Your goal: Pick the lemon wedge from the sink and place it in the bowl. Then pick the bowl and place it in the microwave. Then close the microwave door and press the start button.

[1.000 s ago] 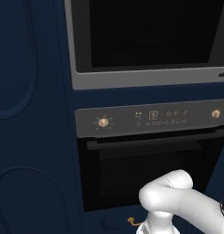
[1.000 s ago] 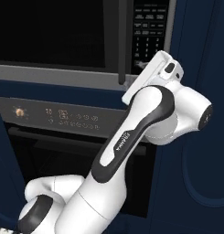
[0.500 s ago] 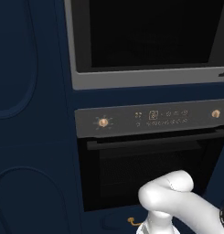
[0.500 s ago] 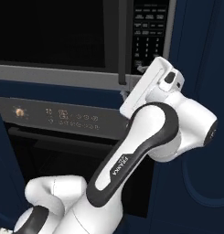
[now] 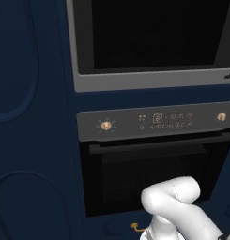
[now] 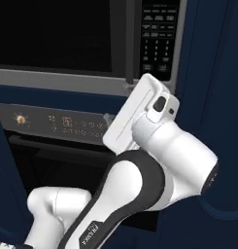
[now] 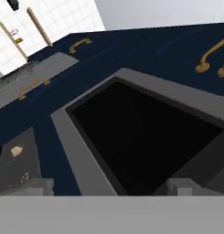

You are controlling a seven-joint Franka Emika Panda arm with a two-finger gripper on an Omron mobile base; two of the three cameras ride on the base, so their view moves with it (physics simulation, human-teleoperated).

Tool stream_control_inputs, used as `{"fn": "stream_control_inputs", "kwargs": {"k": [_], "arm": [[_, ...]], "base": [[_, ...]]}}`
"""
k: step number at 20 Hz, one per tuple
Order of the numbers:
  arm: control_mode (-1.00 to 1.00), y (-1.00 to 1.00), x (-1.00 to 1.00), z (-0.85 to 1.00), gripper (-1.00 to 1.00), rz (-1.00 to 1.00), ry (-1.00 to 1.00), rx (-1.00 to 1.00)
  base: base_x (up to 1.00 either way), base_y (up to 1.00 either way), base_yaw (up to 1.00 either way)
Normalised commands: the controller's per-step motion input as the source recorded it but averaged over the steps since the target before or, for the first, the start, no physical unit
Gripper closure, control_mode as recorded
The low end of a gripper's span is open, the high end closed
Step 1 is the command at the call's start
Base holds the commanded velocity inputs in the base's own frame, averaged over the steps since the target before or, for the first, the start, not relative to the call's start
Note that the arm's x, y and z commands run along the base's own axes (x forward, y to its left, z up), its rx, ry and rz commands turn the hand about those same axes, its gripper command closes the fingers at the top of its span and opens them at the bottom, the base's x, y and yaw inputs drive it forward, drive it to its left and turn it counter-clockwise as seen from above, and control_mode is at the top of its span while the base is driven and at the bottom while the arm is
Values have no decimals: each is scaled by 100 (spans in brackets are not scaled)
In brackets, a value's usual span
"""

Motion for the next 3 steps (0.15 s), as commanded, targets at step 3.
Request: {"fn": "stream_control_inputs", "kwargs": {"k": [3], "arm": [[-100, 90, -20, 0, -100, 0, 0, 0]], "base": [[0, 0, 0]]}}
